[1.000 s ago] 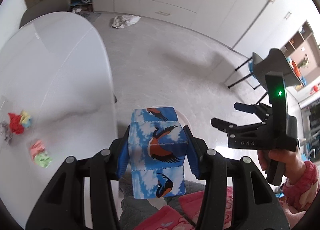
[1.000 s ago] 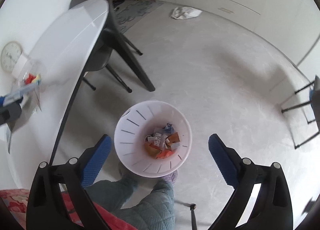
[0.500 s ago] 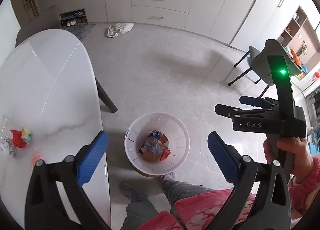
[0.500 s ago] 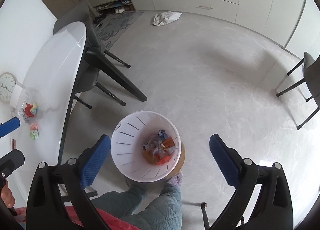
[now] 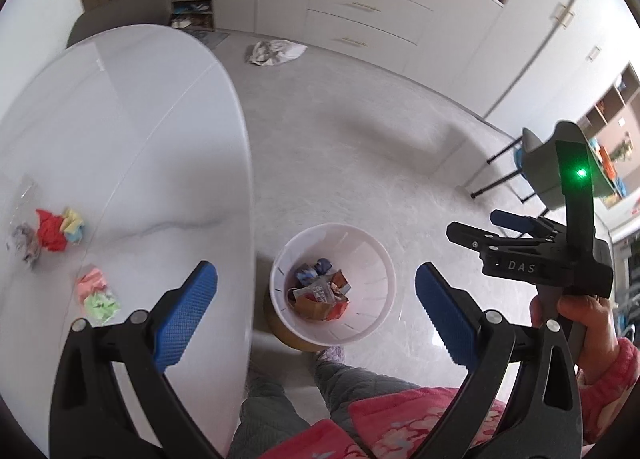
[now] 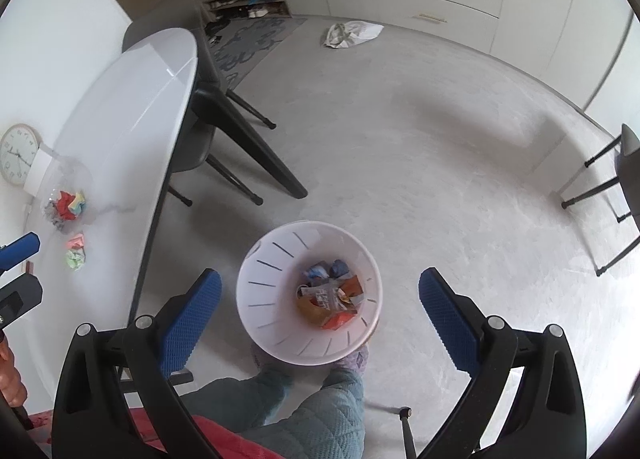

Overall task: Collect trash
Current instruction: 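Grasp the crumpled green paper with the right gripper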

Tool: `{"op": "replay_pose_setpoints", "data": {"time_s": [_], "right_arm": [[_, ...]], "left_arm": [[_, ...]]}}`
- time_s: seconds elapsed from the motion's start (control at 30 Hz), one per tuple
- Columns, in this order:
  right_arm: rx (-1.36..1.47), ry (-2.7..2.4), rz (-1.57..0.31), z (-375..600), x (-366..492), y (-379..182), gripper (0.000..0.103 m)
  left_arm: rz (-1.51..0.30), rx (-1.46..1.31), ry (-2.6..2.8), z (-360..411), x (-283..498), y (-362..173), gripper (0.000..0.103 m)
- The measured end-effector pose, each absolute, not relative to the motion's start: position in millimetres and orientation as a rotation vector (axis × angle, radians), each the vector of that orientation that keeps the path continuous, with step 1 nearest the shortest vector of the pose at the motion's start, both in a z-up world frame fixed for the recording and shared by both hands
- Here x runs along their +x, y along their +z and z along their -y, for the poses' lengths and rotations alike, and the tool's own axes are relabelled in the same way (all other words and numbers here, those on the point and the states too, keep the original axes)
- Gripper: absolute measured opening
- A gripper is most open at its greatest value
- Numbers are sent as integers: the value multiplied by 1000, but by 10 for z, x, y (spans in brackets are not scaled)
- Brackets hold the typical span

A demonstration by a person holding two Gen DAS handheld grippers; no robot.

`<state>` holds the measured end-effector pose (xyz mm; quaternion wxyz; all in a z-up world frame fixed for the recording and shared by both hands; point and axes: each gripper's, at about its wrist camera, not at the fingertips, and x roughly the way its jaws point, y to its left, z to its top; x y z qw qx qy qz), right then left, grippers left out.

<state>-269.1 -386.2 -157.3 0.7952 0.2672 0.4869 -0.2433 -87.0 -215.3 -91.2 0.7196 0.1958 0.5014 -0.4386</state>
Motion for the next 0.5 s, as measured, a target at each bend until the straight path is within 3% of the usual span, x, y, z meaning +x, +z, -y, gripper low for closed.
{"op": "replay_pose_setpoints", "data": {"time_s": [0.5], "right_arm": [[441,-256,-1086,3111,-1500,-1477,98]], "left_arm": [[-1111,283,-595,963,-4,-875,95]]}}
